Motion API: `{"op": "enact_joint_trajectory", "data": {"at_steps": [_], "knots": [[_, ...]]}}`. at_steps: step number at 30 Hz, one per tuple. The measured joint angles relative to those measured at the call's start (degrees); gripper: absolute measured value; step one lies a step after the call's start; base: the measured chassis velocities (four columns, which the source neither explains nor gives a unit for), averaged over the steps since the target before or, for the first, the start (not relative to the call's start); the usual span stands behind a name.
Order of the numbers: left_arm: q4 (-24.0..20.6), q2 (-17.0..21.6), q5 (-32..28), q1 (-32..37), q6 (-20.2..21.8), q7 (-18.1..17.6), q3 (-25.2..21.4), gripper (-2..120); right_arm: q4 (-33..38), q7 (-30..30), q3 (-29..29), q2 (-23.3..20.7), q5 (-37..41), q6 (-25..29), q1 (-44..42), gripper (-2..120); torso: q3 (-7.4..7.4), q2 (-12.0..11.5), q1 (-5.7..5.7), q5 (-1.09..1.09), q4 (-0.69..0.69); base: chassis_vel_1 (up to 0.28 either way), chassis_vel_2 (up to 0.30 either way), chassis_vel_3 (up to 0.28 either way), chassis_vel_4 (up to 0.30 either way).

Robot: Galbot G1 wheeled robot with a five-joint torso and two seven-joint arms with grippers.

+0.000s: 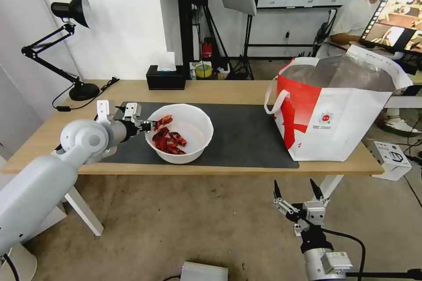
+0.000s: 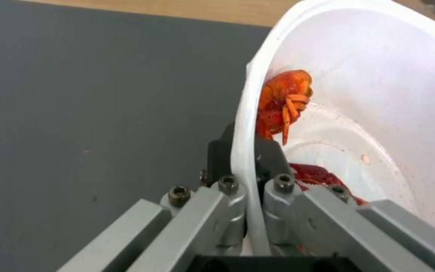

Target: Pick up the trash from the table and place it into the takeout bag.

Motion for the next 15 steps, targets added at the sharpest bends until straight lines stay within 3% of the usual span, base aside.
{"op": "enact_joint_trajectory", "data": {"at_steps": [8,13,15], "knots": [[-2.86,0.24,-5.65,-5.18,-0.02,-2.67,2.58,0,0.0,0.0,0.0,0.0,0.0,0.0,0.0,100,0.0,0.0,0.0,0.0,0.0,0.0,0.0,0.0,0.0],[-2.51,-1.35,-8.41,-12.39,-0.14,-3.98,7.83,0,0.0,0.01,0.01,0.0,0.0,0.0,0.0,100,0.0,0.0,0.0,0.01,0.0,0.0,0.0,0.0,0.0],[-0.89,-3.74,-9.64,-17.17,-0.25,-4.91,11.53,0,0.0,0.0,0.0,0.0,0.0,0.0,0.01,100,0.0,0.0,0.0,0.01,0.0,0.0,0.0,0.0,0.0]]}}
